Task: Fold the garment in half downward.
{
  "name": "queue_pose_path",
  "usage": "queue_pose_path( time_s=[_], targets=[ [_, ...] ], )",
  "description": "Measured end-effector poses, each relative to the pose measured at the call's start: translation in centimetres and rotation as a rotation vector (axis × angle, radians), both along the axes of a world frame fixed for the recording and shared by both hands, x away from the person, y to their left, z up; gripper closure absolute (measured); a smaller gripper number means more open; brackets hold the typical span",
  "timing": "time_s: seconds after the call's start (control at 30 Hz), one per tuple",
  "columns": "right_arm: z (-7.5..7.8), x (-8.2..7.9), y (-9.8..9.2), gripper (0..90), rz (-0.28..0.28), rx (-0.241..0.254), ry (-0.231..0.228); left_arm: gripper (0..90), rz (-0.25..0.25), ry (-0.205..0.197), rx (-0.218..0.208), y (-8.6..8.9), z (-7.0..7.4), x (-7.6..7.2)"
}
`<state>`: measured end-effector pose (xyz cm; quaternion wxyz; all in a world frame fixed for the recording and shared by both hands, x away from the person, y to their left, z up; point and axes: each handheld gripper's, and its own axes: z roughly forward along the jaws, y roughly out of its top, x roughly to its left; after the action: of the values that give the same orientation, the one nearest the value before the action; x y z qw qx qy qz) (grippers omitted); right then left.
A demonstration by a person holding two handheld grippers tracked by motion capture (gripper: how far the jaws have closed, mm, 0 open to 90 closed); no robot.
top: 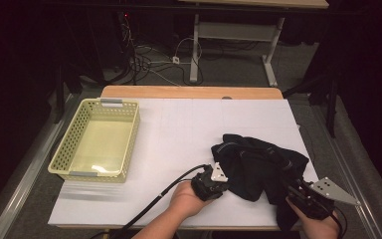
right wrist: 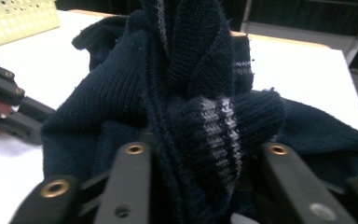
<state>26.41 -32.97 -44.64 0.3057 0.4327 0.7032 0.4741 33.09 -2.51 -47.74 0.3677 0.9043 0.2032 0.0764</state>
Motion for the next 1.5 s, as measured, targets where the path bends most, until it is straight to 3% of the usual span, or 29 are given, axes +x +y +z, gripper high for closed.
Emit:
queue_pose_path(
  time_s=[0.07, 0.23, 0.37, 0.57, 0.93, 1.07, 1.2, 1.23, 1.37, 1.5],
  targets=[
    [0.0, 0.0, 0.4, 54.0, 0.006, 0.008, 0.002, 80.3, 0.007, -0.001, -0.009, 0.5, 0.0, -0.3],
    [-0.3, 0.1, 1.5, 44.9, 0.024, 0.009, 0.012, 81.0, 0.051, -0.027, -0.045, 3.5, 0.1, -0.9],
    [-1.0, 0.3, 2.4, 43.2, 0.047, -0.019, 0.039, 81.1, 0.119, -0.06, -0.058, 6.8, 0.4, -1.3],
    [-1.4, 0.2, 3.6, 42.2, 0.077, -0.044, 0.054, 81.1, 0.21, -0.071, -0.058, 11.8, 0.6, -2.1],
    [-1.5, 0.3, 5.8, 37.9, 0.159, -0.061, 0.061, 81.1, 0.35, -0.081, -0.109, 19.2, 0.4, -5.5],
    [-1.5, 0.5, 6.6, 36.0, 0.18, -0.07, 0.057, 80.9, 0.367, -0.065, -0.118, 19.8, 0.1, -5.3],
    [-1.2, 0.4, 6.7, 31.3, 0.172, -0.053, 0.054, 78.4, 0.354, -0.045, -0.118, 18.9, -0.5, -5.0],
    [-1.0, 0.3, 6.6, 30.4, 0.173, -0.046, 0.05, 74.0, 0.35, -0.048, -0.116, 18.7, -0.4, -5.0],
    [-0.2, -0.4, 6.6, 28.2, 0.176, -0.033, 0.025, 43.1, 0.358, -0.034, -0.184, 17.7, 0.4, -4.8],
    [0.8, -1.3, 6.4, 28.3, 0.177, -0.019, -0.006, 29.9, 0.313, 0.0, -0.241, 15.4, 1.4, -4.7]
  ],
)
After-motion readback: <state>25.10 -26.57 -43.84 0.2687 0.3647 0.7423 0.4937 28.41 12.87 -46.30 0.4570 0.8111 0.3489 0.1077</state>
